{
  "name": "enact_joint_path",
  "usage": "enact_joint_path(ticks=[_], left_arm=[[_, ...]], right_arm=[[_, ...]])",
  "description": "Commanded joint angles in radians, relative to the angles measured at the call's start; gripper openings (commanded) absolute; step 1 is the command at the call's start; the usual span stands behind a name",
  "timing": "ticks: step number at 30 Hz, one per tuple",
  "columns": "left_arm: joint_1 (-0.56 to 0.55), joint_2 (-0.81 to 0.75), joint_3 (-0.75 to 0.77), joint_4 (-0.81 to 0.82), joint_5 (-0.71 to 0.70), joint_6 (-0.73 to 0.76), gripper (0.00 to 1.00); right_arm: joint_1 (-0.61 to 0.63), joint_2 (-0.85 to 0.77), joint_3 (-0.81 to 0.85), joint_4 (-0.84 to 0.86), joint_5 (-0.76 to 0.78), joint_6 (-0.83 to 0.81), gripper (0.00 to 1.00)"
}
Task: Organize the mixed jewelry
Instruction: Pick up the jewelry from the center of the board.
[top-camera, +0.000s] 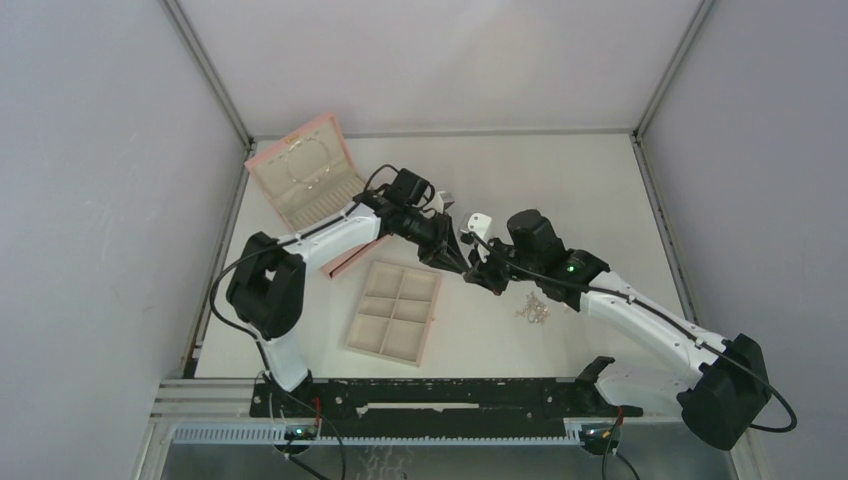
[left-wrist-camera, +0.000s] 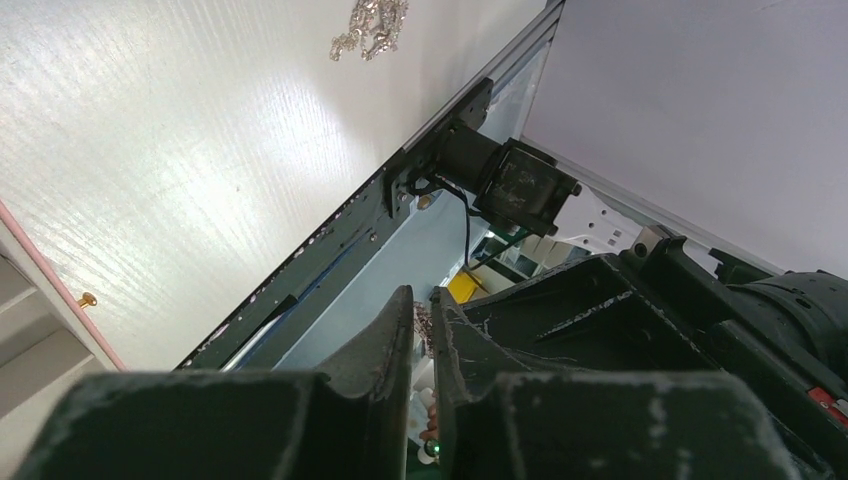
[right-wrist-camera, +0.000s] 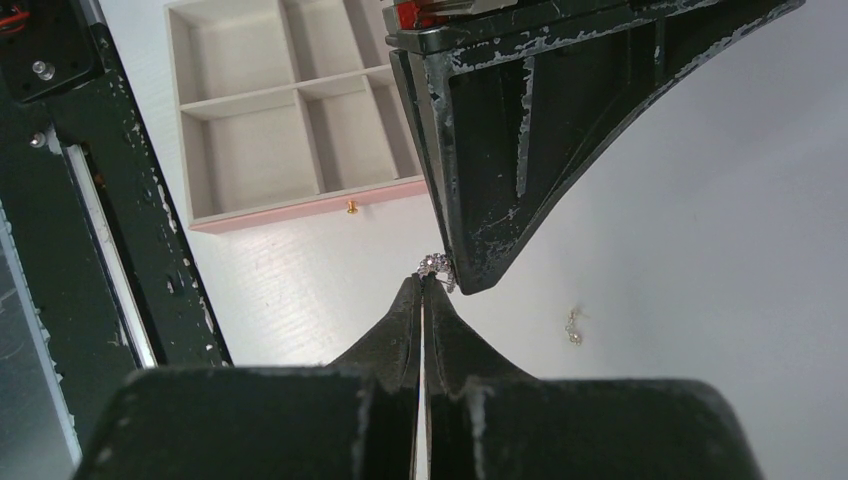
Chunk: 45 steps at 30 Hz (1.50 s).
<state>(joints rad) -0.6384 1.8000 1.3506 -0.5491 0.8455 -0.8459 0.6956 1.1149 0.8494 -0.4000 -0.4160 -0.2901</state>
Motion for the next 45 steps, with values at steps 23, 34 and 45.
enact_joint_path(ticks=[23, 34, 45], left_arm=[[0.030, -0.042, 0.043, -0.023, -0.026, 0.011, 0.08], [0.039, -0.074, 0.048, -0.022, -0.024, -0.003, 0.36], [0.018, -0.050, 0.038, 0.057, 0.112, -0.033, 0.45]], right_arm=[[0.010, 0.011, 0.007, -0.005, 0.024, -0.031, 0.00], [0.010, 0.015, 0.007, -0.018, 0.027, -0.030, 0.00], [0.021, 0.027, 0.007, -0.001, 0.036, -0.029, 0.00]])
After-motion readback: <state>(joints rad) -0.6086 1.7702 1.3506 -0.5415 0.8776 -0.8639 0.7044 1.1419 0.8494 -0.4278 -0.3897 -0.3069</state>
